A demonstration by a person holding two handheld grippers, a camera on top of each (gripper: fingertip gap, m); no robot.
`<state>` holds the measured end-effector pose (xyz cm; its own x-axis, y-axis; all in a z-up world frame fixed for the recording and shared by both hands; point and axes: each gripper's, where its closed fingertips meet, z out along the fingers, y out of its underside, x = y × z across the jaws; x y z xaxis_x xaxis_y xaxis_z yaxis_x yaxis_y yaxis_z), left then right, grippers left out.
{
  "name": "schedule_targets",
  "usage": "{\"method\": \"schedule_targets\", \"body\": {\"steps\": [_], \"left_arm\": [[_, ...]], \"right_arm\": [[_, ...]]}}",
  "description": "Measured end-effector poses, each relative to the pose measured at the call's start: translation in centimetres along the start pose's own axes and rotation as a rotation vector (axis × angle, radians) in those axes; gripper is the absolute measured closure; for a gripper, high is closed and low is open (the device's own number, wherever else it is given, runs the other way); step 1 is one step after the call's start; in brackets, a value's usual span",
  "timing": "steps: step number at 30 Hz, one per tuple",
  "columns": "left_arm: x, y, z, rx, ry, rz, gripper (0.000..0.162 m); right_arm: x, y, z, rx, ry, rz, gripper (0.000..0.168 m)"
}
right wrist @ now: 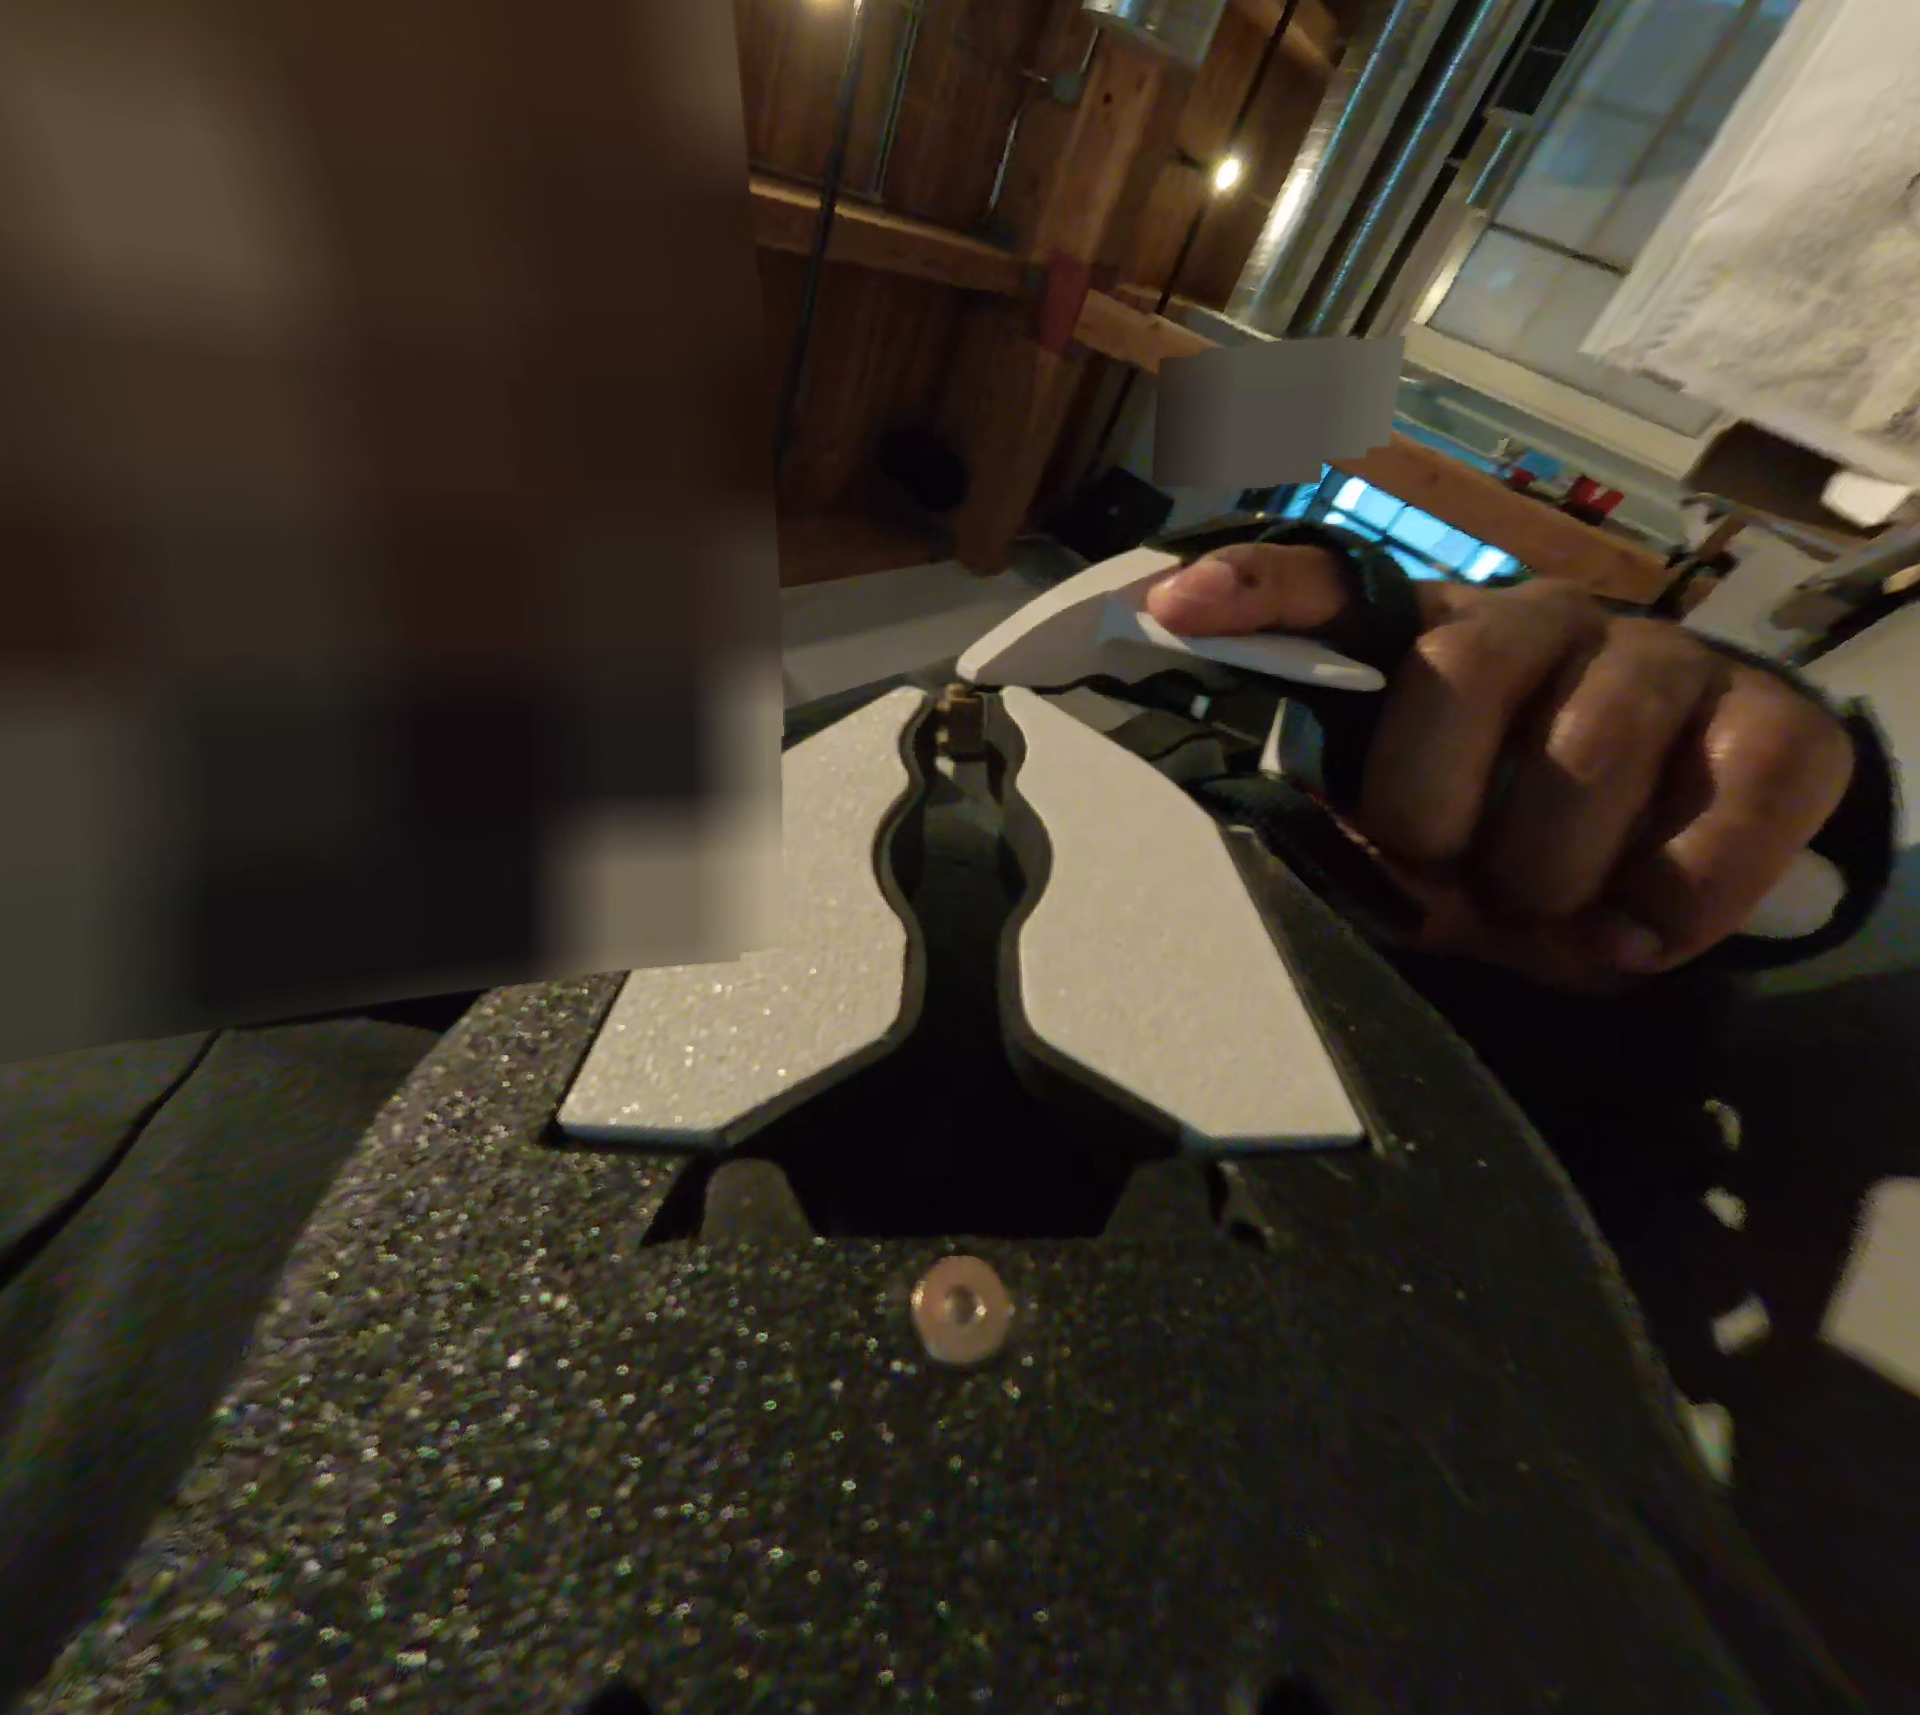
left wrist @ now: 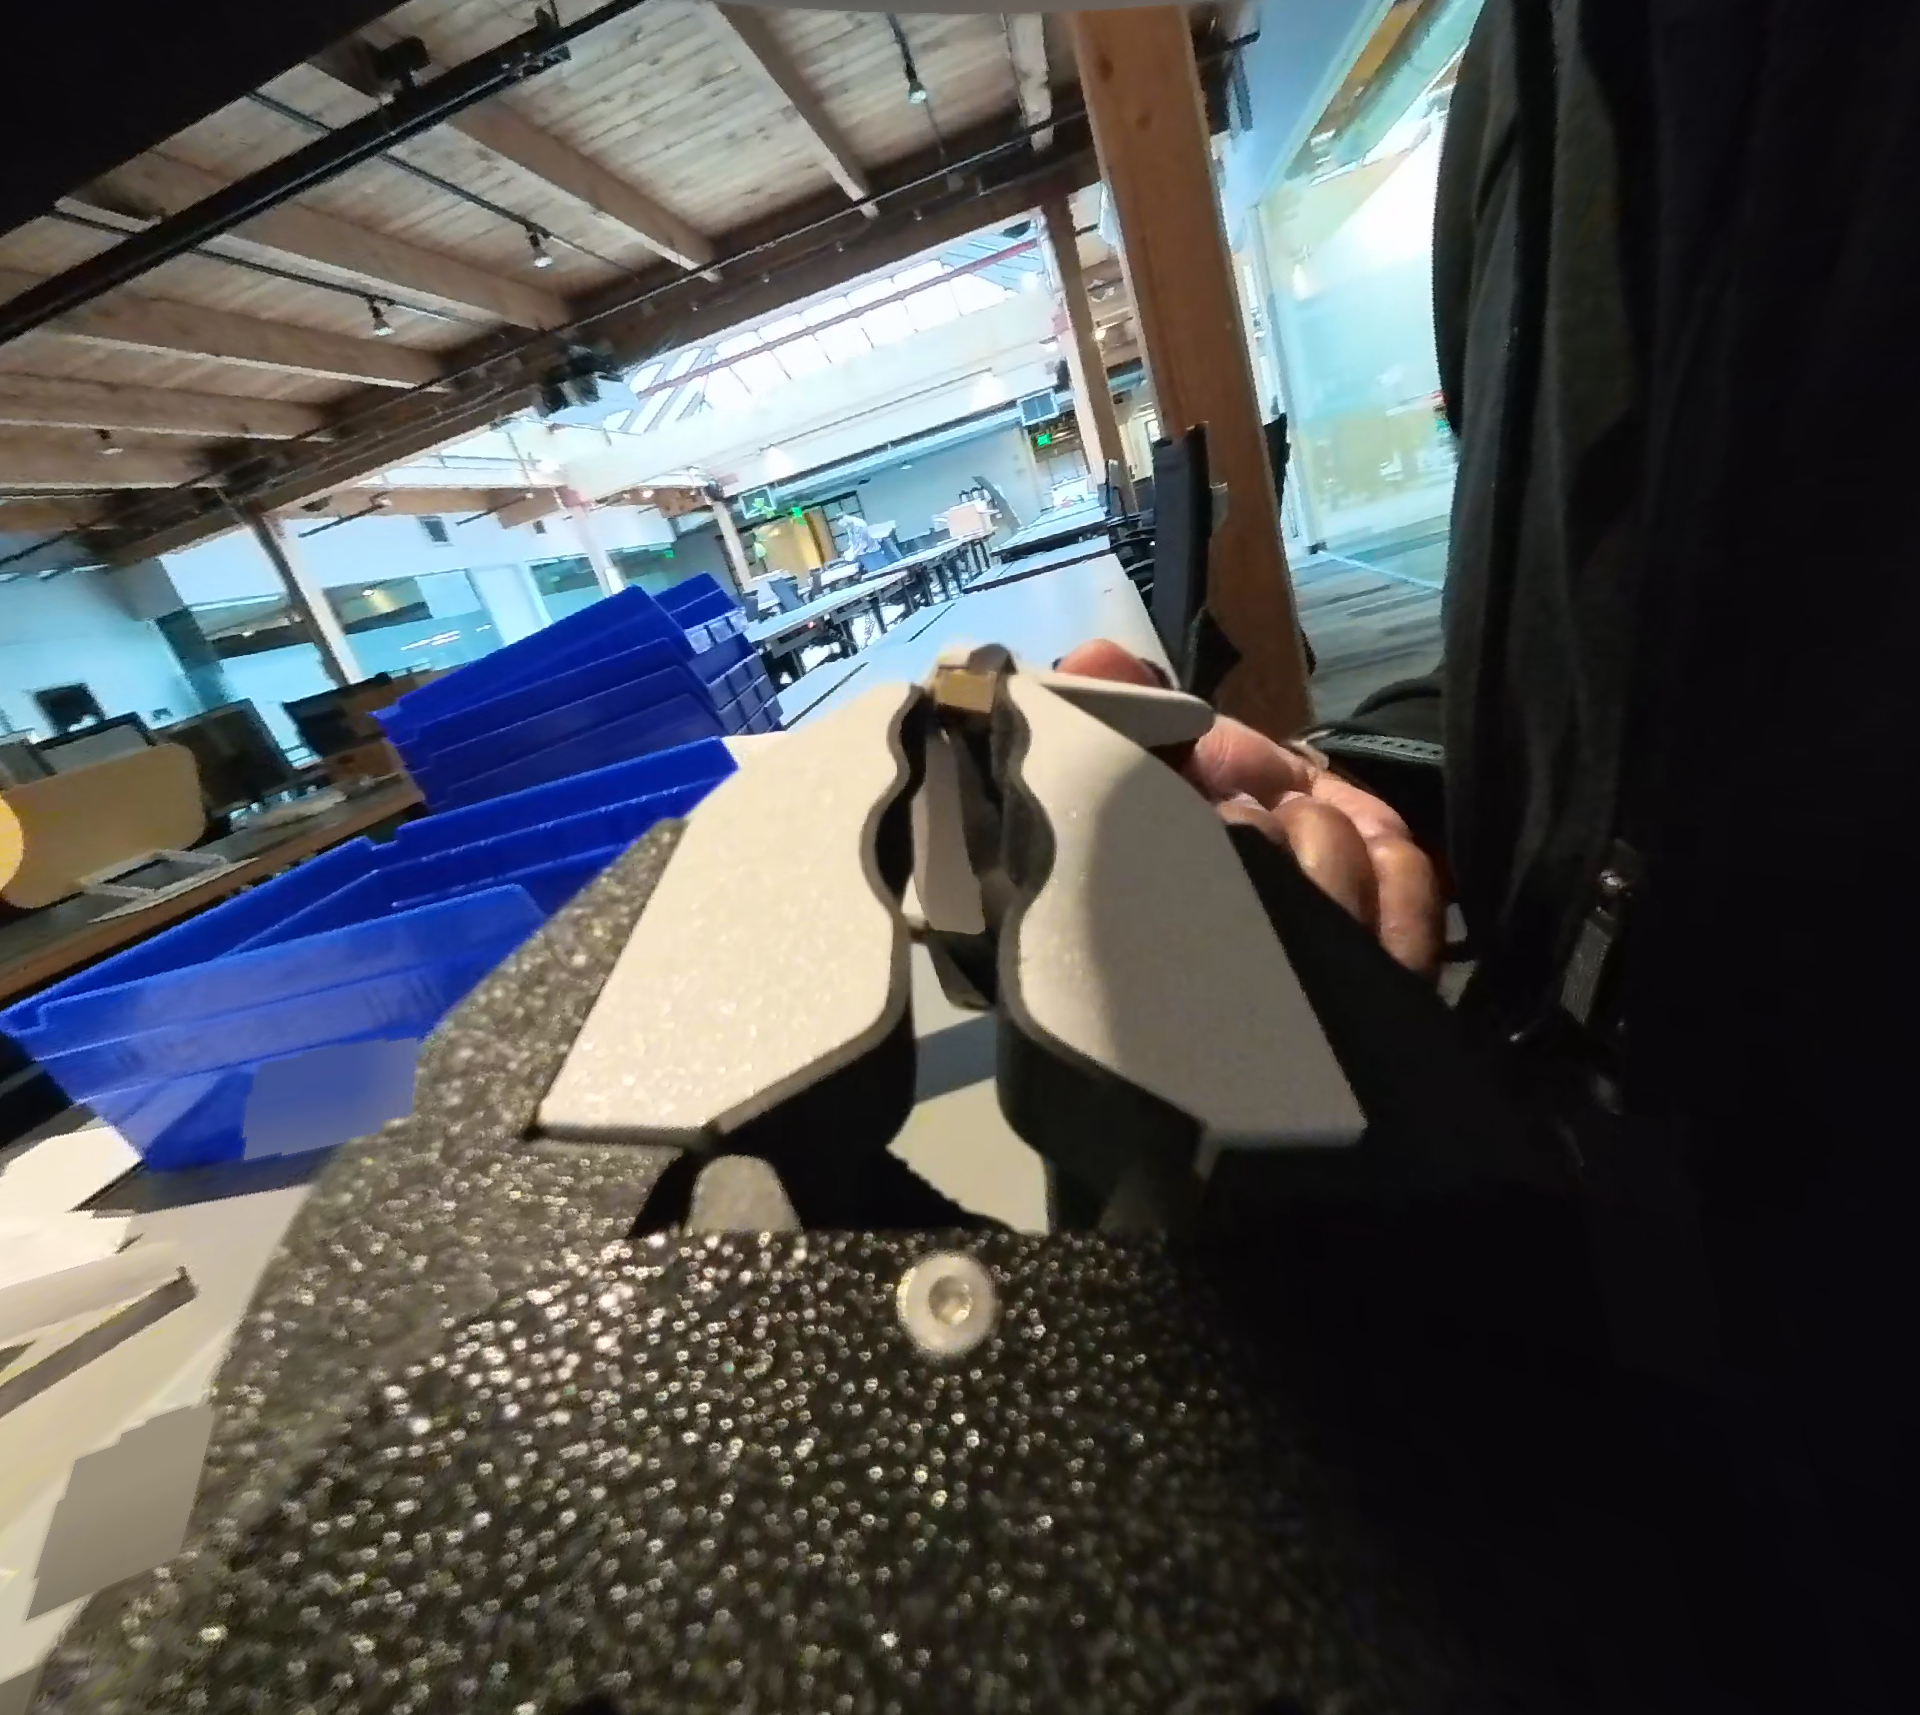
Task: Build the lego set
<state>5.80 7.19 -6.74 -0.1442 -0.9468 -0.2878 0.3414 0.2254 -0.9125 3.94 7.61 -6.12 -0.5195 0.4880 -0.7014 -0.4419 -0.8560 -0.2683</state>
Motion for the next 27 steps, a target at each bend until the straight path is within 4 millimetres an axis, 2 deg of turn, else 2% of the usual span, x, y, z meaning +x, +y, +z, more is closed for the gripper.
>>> {"method": "schedule_targets", "body": {"steps": [5, 8, 10, 15, 19, 27], "left_arm": [[-1.2, -0.1, -0.6, -0.046, -0.106, 0.038, 0.151], [-2.0, 0.3, -0.9, -0.127, -0.190, 0.133, 0.151], [-2.2, 0.7, -1.0, -0.192, -0.229, 0.211, 0.151], [-2.1, 1.7, -0.7, -0.288, -0.268, 0.342, 0.151], [-1.8, 2.0, -0.5, -0.320, -0.268, 0.395, 0.151], [-1.4, 2.1, -0.3, -0.304, -0.246, 0.400, 0.151]], "right_arm": [[0.8, -0.9, -1.3, -0.028, 0.222, -0.188, 0.151], [1.5, -1.1, -1.7, -0.110, 0.439, -0.356, 0.148], [1.4, -1.1, -1.5, -0.157, 0.509, -0.426, 0.148], [1.6, -0.9, -0.9, -0.249, 0.594, -0.510, 0.148], [2.0, -0.9, -1.1, -0.265, 0.629, -0.517, 0.156], [2.1, -1.0, -1.5, -0.274, 0.621, -0.508, 0.159]]}}
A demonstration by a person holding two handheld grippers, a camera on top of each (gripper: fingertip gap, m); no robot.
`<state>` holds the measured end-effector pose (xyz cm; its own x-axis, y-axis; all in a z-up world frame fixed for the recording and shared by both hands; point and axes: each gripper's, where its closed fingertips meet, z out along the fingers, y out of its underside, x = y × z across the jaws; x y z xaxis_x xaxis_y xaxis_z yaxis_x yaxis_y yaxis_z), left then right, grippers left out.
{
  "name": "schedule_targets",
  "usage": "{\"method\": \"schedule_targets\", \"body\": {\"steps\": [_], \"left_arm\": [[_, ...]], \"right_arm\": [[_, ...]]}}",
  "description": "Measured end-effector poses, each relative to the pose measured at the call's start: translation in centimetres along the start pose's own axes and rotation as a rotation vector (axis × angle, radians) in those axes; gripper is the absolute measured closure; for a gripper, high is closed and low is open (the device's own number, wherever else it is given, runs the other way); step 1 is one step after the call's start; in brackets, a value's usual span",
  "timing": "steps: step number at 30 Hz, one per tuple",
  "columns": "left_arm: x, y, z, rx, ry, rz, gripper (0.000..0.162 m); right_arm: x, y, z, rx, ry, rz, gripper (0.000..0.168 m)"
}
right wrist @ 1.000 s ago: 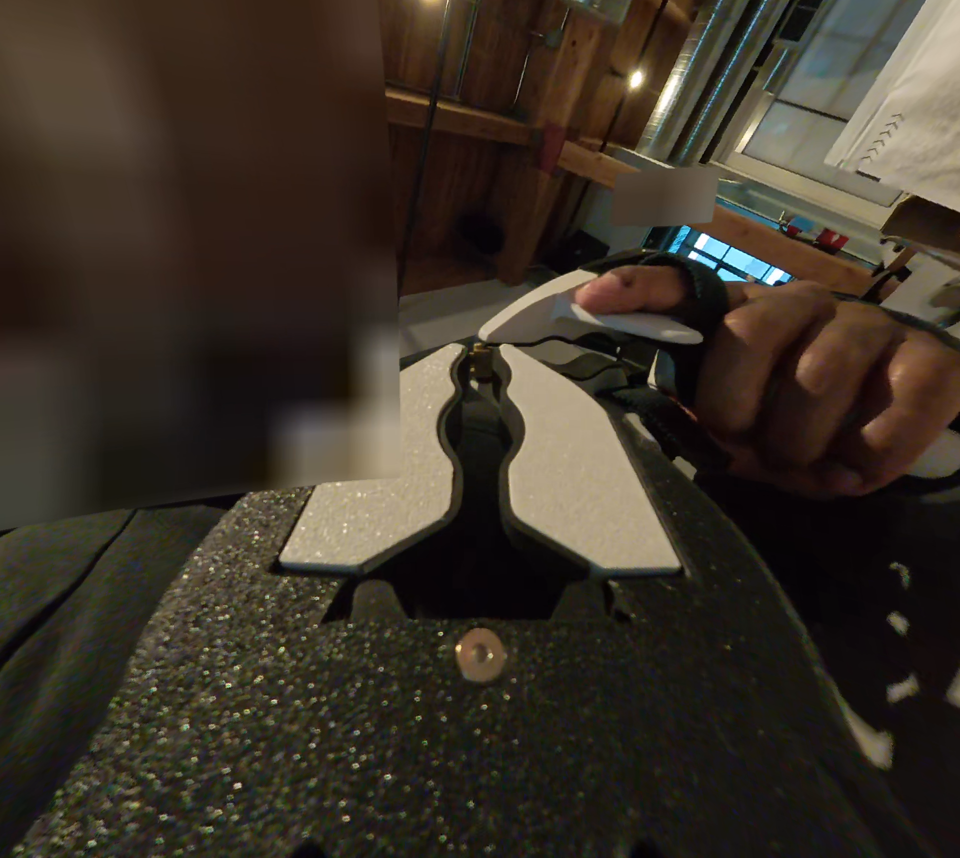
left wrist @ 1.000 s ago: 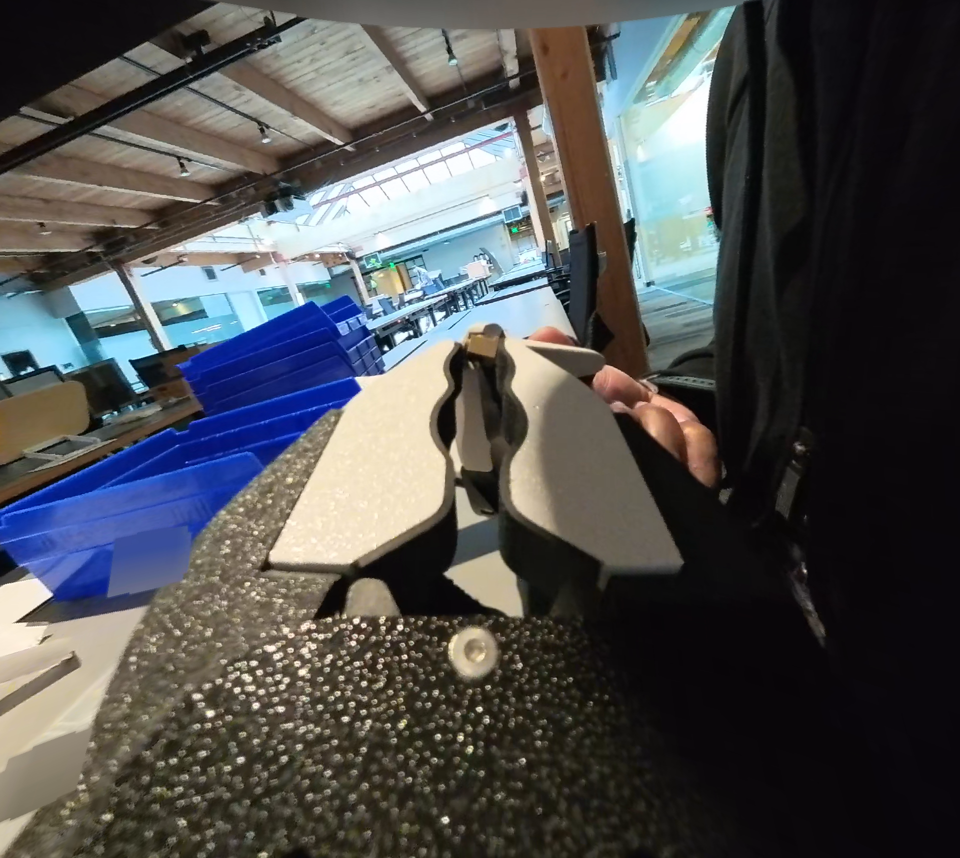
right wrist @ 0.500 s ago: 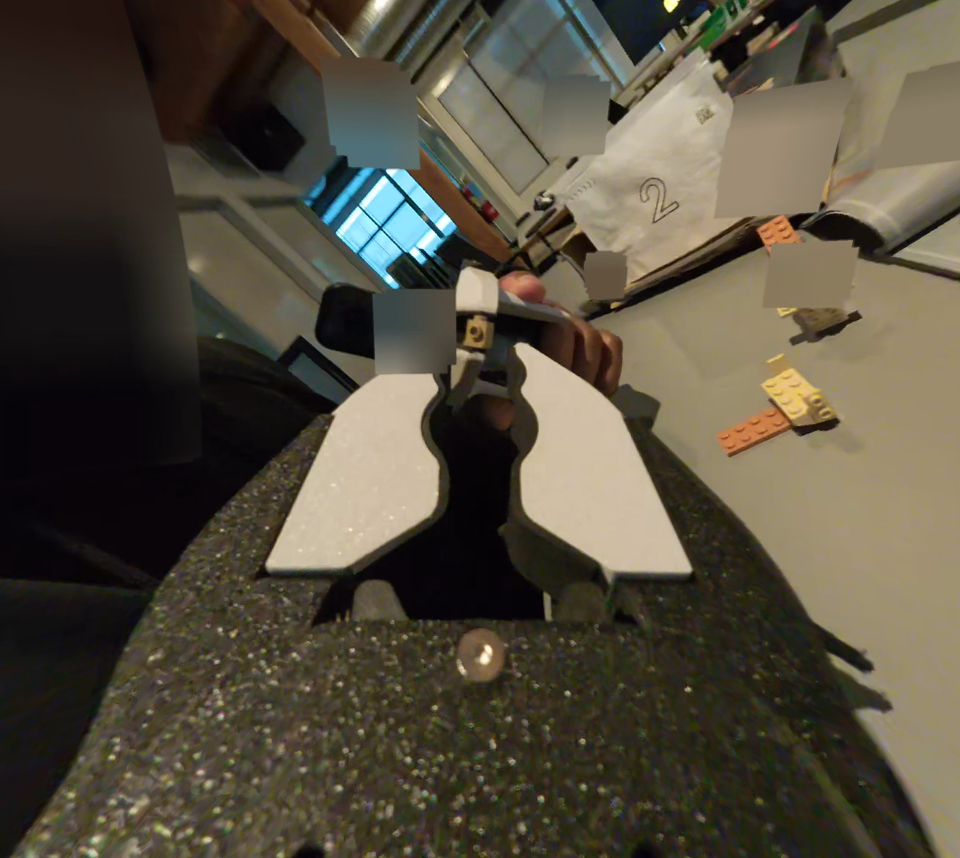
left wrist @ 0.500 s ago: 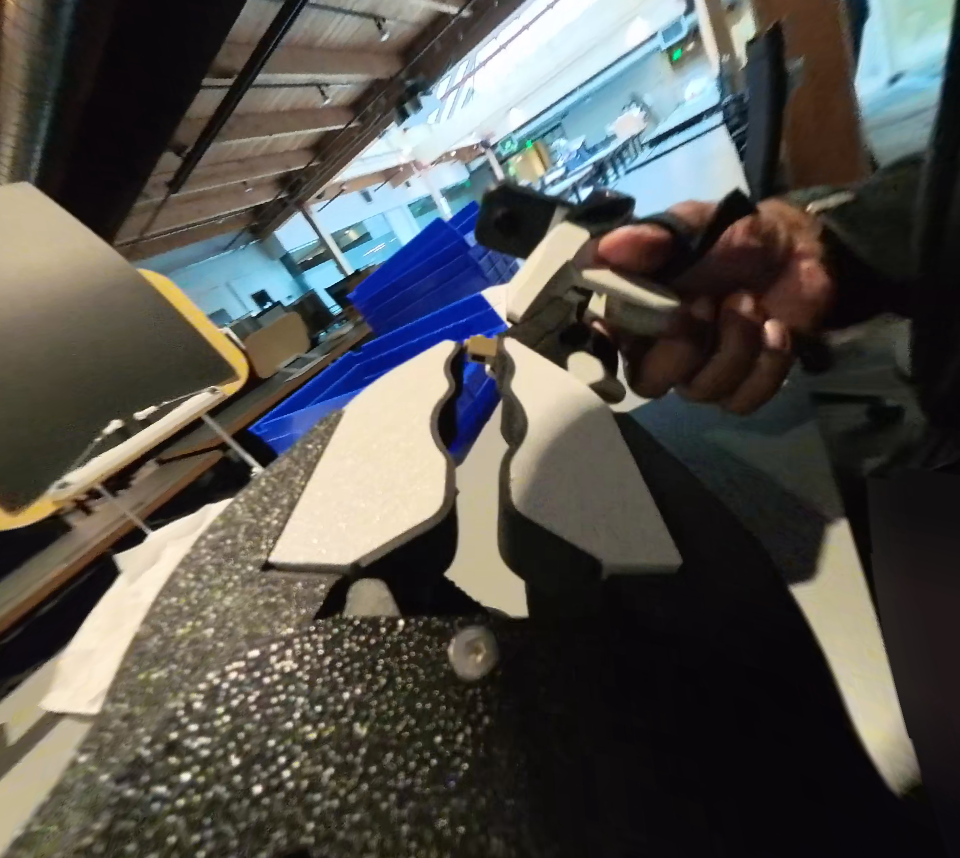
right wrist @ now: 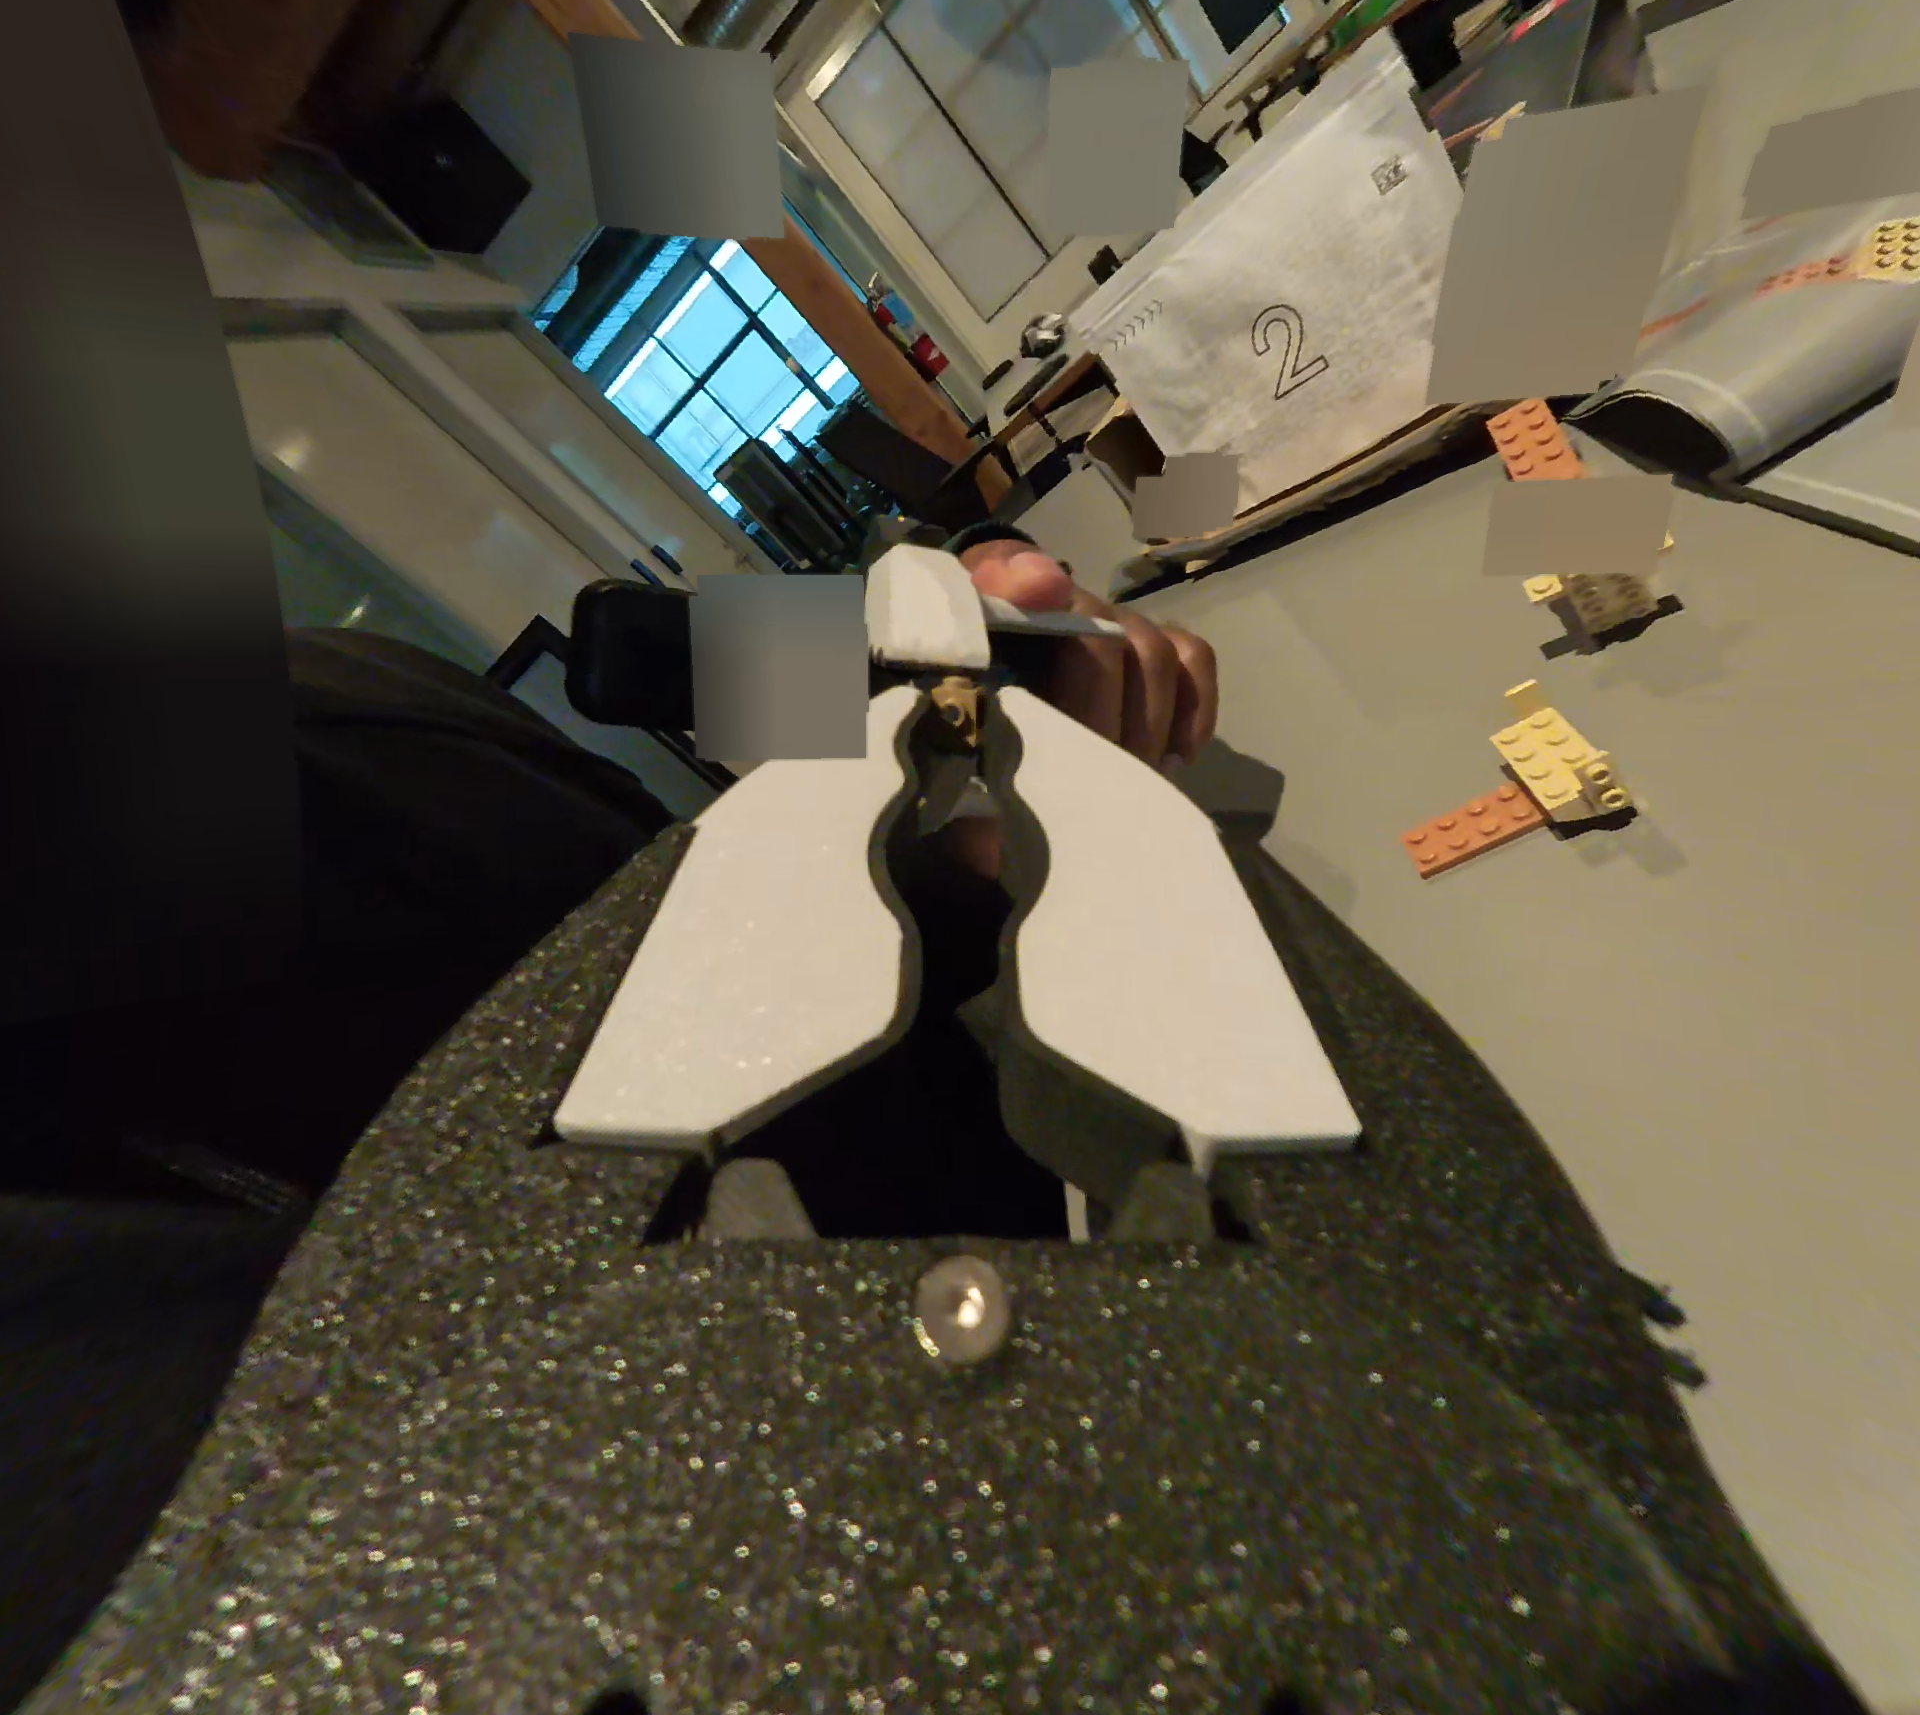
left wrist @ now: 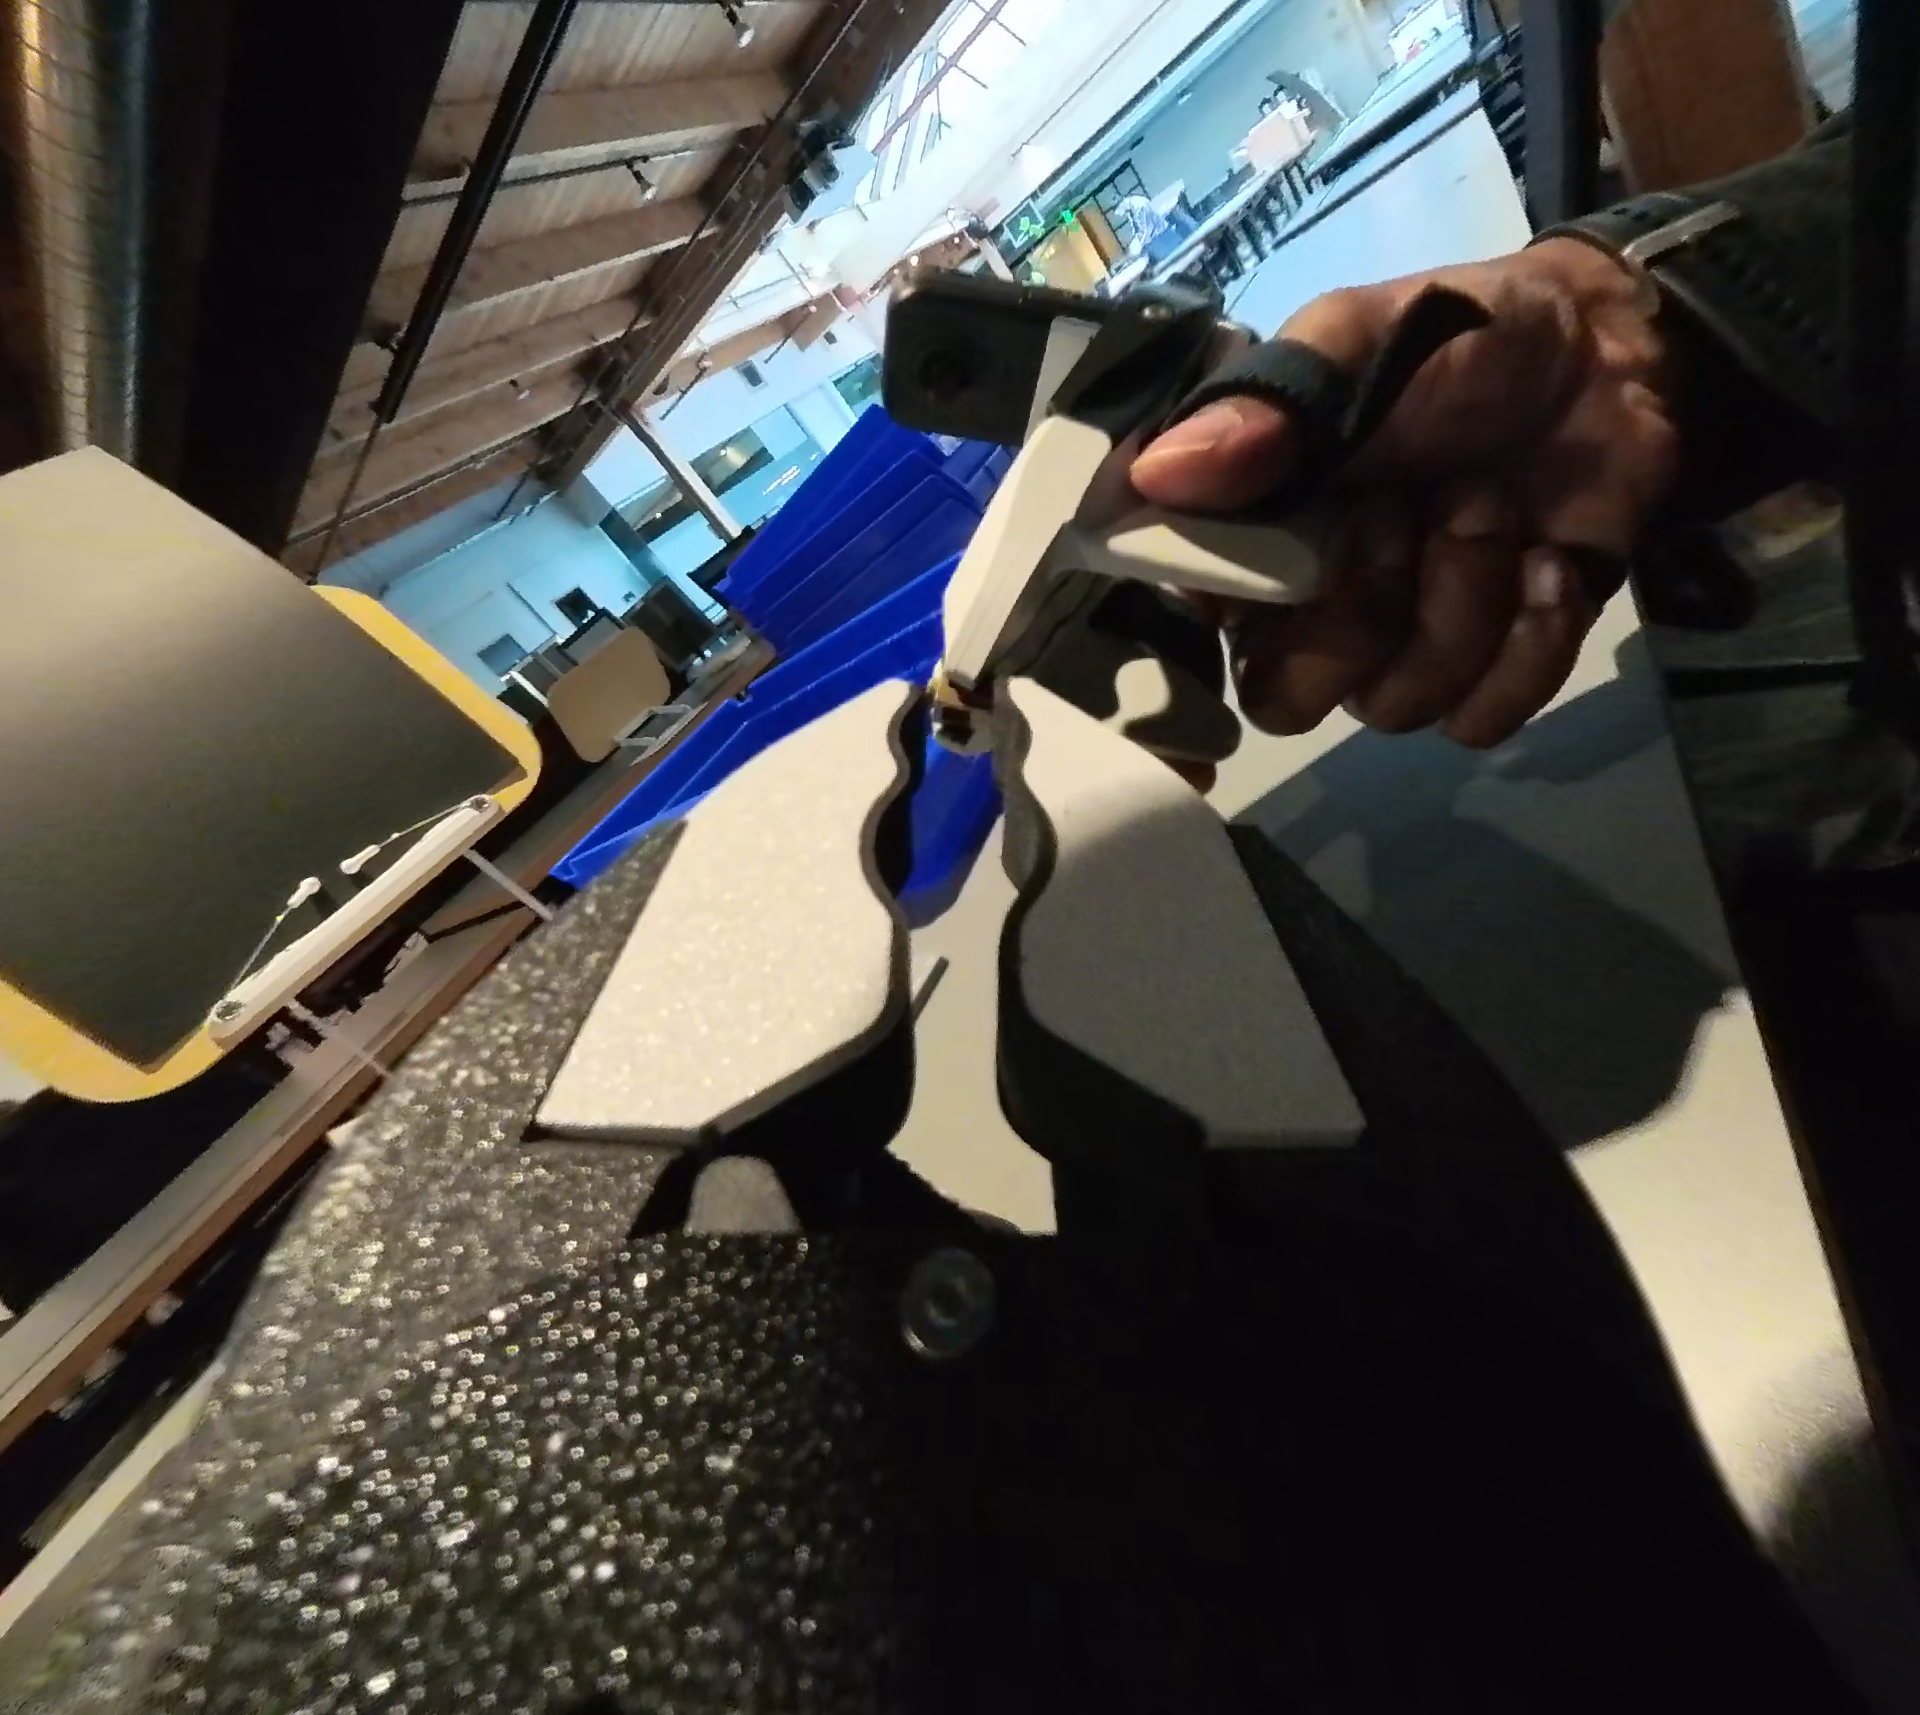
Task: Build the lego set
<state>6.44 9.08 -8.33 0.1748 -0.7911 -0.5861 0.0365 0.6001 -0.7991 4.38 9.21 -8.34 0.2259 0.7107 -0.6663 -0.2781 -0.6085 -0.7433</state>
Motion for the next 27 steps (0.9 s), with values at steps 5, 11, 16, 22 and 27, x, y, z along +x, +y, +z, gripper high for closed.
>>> {"method": "schedule_targets", "body": {"steps": [5, 11, 16, 22, 27], "left_arm": [[0.3, -0.5, -0.2, 0.067, 0.012, -0.027, 0.150], [0.6, -1.2, -0.5, 0.123, 0.032, -0.008, 0.150], [0.9, -1.3, -0.7, 0.130, 0.056, 0.015, 0.150], [1.2, -1.4, -0.9, 0.141, 0.070, 0.017, 0.150], [1.3, -1.3, -1.0, 0.142, 0.073, 0.011, 0.150]], "right_arm": [[-0.5, 0.2, 0.0, -0.005, -0.074, 0.066, 0.160], [-1.0, 0.5, -0.1, -0.028, -0.165, 0.155, 0.160], [-1.2, 0.7, -0.2, -0.055, -0.192, 0.182, 0.160], [-1.3, 1.2, -0.2, -0.081, -0.206, 0.202, 0.160], [-1.3, 1.3, -0.1, -0.086, -0.203, 0.202, 0.160]]}}
